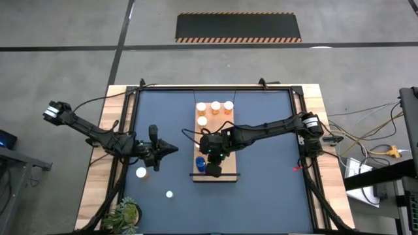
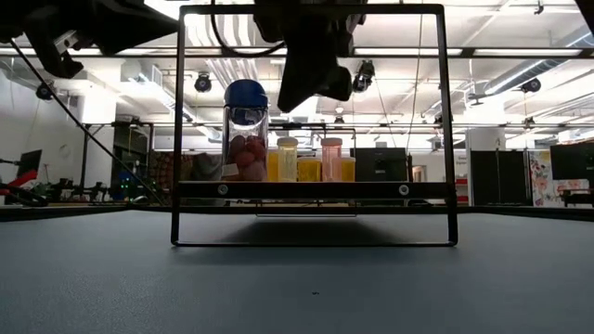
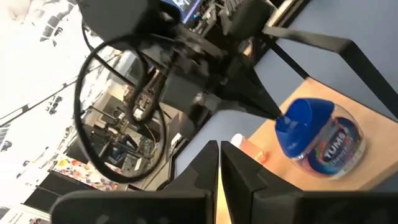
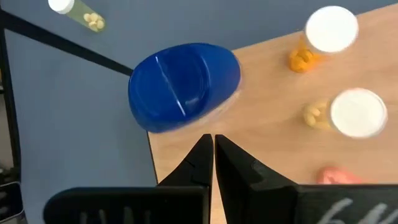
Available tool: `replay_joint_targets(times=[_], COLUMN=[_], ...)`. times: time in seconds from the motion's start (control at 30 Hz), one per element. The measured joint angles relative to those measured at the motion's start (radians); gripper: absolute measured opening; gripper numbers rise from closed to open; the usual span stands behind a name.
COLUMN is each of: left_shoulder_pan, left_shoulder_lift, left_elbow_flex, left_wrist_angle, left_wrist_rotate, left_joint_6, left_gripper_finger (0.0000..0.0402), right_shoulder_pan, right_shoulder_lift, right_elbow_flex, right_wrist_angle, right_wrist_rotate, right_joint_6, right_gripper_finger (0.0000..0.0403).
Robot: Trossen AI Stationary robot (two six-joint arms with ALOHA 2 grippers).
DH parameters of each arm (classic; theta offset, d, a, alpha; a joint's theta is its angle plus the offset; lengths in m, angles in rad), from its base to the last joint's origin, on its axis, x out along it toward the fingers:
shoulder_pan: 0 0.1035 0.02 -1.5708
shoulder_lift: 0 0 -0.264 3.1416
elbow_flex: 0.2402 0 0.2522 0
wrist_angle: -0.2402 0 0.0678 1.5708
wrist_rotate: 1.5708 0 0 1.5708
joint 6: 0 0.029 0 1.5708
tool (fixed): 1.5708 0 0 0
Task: Pick and place medicine bottles onto shelf by color
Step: Put the blue pill bottle on the shelf
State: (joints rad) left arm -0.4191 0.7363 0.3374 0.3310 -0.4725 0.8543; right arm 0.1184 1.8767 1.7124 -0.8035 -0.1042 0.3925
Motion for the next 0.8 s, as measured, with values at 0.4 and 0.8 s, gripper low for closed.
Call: replay_joint_targets(times=[0.4,0.8], left_shoulder_pan=[0.0,0.0], left_shoulder_lift=[-0.005,-0.002], left_elbow_flex=[0.0,0.0], left_wrist_angle=[-0.001,-0.003], left_wrist_rotate=[0.0,0.0], left_joint_6=[0.016,0.017], left_gripper_finger=[0.0,0.0], right_shoulder_pan=[0.0,0.004], right_shoulder_lift=[0.018,0.022], right_elbow_flex=[-0.001,-0.001], right_wrist_angle=[0.054,0.085], right_wrist_rotate=[-0.011,-0.056], right_joint_6=[-0.017,-0.029], right_gripper_finger=[0.0008,0.0008])
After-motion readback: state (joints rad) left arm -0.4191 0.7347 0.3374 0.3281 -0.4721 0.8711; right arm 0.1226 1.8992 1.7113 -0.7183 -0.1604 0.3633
